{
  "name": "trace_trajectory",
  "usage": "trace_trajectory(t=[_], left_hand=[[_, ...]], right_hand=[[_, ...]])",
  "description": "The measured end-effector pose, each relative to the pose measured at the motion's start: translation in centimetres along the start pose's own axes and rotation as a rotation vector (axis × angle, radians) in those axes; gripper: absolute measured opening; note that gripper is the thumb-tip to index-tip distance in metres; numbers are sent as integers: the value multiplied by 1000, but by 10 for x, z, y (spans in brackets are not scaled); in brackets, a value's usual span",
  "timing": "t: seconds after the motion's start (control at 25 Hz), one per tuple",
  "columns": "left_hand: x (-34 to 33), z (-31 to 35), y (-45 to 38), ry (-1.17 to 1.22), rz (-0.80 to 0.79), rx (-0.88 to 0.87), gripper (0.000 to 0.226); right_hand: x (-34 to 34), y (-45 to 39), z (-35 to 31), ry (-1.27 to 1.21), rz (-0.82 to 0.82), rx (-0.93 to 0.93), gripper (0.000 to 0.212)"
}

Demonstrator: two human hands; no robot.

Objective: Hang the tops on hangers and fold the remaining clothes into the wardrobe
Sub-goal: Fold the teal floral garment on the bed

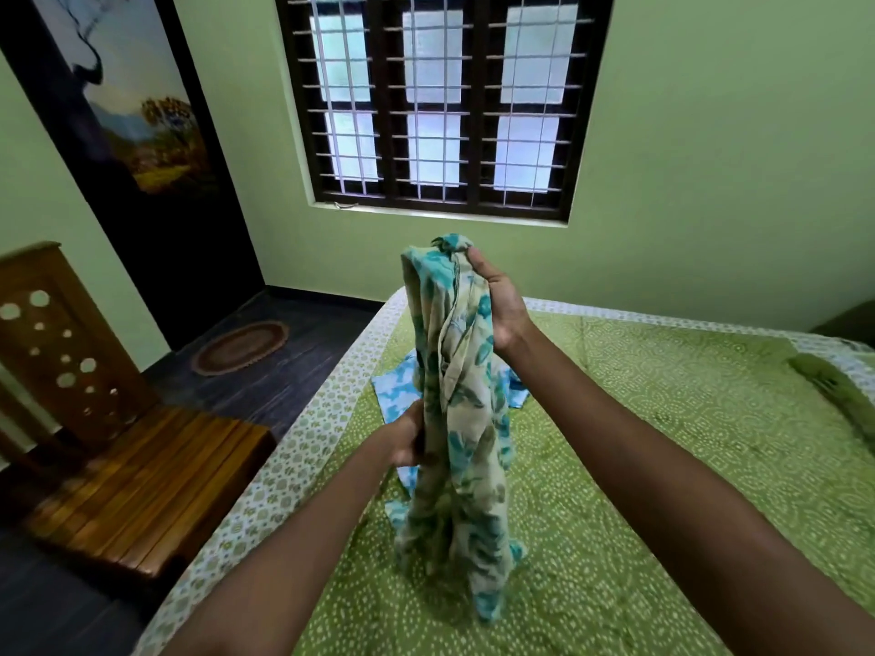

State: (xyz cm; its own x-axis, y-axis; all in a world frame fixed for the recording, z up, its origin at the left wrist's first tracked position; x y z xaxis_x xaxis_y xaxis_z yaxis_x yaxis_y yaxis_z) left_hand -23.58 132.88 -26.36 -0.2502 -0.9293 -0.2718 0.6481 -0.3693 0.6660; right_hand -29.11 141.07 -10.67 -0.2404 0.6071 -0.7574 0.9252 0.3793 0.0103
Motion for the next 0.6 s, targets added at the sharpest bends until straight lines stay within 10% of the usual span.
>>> trace_trajectory(t=[0.24, 0.4, 0.52, 0.6], left_hand=[[-7, 83, 20, 390, -198, -334, 69], [17, 132, 49, 114, -129, -419, 43], [28, 165, 73, 14, -42, -489, 45], [17, 180, 84, -2, -65, -511, 40]], right_hand=[[39, -2, -27, 232, 259, -35, 41], [79, 30, -47, 672, 305, -289, 34], [95, 31, -69, 421, 364, -110, 25], [96, 28, -54, 413, 311, -109, 54]])
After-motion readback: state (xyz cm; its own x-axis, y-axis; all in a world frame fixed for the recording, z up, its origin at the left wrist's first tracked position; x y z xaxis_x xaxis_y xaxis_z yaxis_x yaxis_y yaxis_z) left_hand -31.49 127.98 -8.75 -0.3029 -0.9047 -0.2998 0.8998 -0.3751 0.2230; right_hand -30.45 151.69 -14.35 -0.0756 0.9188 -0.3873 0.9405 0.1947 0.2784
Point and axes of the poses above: each hand's wrist, its own y-axis away from the middle knuckle, its own x-axis out of the back of the hand, z = x × y, the point moved 6 cm from there along -y, towards the middle knuckle, and after that the axes turned 4 degrees about x, right-handed, at the moved point
